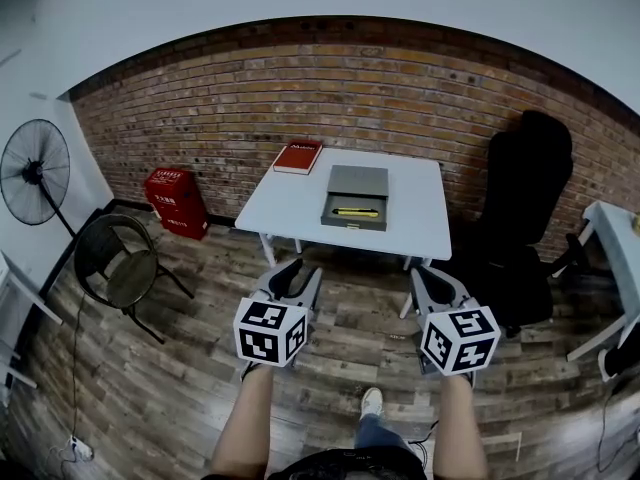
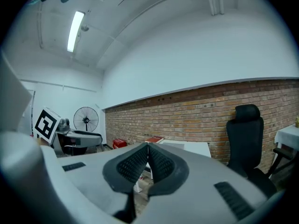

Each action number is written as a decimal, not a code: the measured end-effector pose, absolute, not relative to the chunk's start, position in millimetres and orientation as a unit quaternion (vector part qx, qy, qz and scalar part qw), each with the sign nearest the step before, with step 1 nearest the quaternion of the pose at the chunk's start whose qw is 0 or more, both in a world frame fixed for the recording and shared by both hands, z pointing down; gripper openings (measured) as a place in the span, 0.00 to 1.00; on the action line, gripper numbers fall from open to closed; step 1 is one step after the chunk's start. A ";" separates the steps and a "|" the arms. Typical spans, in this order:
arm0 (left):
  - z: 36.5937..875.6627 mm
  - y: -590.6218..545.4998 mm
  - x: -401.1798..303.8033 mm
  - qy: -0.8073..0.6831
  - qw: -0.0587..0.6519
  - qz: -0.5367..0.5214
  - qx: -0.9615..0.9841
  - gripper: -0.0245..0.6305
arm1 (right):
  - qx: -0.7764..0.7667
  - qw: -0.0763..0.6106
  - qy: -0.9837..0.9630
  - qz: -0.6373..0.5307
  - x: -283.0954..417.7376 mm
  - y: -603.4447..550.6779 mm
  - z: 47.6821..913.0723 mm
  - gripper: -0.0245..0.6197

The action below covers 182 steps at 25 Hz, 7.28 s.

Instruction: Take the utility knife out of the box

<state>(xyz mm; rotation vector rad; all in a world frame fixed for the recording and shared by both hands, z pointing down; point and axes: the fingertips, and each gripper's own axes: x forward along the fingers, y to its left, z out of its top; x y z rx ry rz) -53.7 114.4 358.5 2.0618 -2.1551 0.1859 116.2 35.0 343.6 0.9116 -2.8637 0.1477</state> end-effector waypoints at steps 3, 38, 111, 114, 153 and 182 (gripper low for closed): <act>362.6 101.5 -64.9 -0.723 0.080 0.066 0.683 0.30 | 0.300 0.068 -0.950 0.053 107.0 19.6 347.4 0.07; 387.0 -177.8 -142.1 -0.732 0.105 0.110 0.664 0.35 | 0.257 0.082 -0.960 0.081 14.4 -264.3 366.8 0.07; 653.0 -304.4 -151.1 -0.207 0.145 0.470 0.846 0.35 | 0.499 0.127 -0.845 0.142 -54.7 -363.9 447.4 0.07; 658.5 -304.1 -152.0 -0.210 0.139 0.478 0.842 0.35 | 0.502 0.127 -0.844 0.143 -53.0 -364.6 448.6 0.07; 602.3 -325.6 -147.6 -0.324 0.153 0.420 0.834 0.23 | 0.465 0.134 -0.864 0.139 -36.9 -362.6 437.3 0.07; 397.9 -308.5 -190.2 -0.595 0.078 0.163 0.783 0.23 | 0.372 0.114 -0.918 0.082 -25.0 -332.8 384.9 0.07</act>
